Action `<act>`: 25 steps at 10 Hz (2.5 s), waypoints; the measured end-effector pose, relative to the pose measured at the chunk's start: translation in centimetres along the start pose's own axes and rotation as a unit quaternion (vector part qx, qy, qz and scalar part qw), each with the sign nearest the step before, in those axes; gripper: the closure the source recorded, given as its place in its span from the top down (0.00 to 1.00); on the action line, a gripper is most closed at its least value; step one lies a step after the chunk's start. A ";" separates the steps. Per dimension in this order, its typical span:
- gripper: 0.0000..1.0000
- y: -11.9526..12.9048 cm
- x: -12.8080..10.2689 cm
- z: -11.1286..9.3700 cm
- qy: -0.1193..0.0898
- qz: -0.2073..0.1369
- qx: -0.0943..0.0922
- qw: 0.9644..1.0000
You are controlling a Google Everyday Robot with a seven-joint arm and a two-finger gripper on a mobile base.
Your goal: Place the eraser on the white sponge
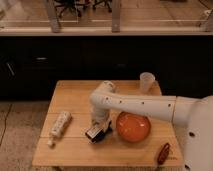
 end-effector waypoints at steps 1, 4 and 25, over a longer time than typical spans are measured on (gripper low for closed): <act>0.00 0.1 0.1 0.3 -0.001 -0.001 -0.001 1.000; 0.00 0.4 0.5 1.7 -0.008 -0.009 -0.007 1.000; 0.80 -0.1 -0.4 2.7 -0.008 -0.064 -0.009 0.998</act>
